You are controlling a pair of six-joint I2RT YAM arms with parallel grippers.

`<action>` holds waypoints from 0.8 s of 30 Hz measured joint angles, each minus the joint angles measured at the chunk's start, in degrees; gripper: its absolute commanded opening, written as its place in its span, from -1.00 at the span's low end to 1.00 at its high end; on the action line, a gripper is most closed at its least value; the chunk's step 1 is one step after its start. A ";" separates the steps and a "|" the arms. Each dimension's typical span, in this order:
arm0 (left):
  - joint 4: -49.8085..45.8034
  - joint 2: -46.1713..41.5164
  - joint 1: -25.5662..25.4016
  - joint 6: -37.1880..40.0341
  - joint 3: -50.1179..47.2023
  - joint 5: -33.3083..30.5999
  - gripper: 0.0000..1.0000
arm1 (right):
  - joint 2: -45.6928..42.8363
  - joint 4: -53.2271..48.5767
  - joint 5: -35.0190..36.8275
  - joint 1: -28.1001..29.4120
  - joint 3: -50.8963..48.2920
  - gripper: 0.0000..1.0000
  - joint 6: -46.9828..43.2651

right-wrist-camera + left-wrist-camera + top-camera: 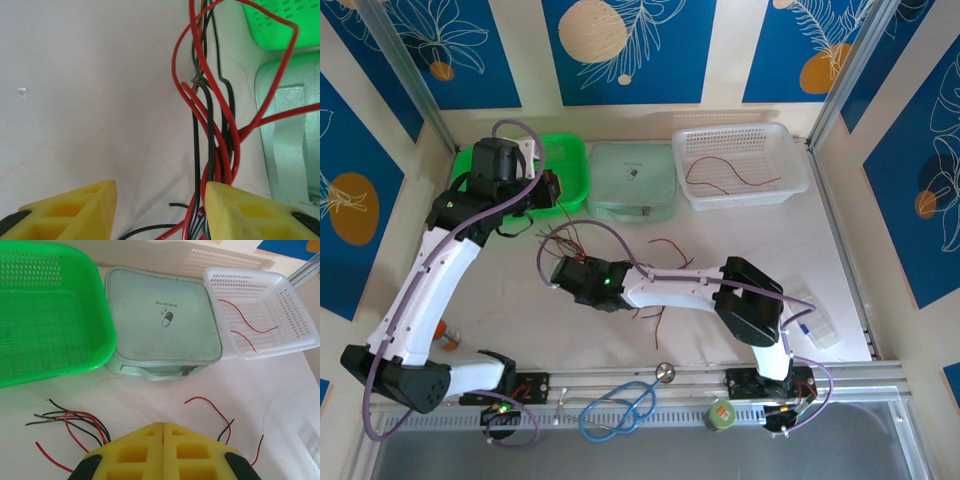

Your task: Untangle the cables

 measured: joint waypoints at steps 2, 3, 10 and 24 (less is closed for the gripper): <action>-0.11 0.00 -0.02 -0.02 0.00 0.00 -1.00 | -1.68 -0.02 -1.22 -0.94 -1.22 0.00 1.09; -0.11 0.00 -0.02 0.00 0.00 0.00 -1.00 | -2.56 -0.04 -1.84 -1.55 -1.86 -0.01 1.60; -0.50 0.00 -0.02 0.00 0.00 0.00 -1.00 | -4.07 1.14 -6.49 -6.23 -2.62 -0.06 4.37; -1.53 0.00 -0.02 0.24 3.13 -0.02 -1.00 | -3.28 2.89 -13.51 -8.31 -5.64 -1.00 11.65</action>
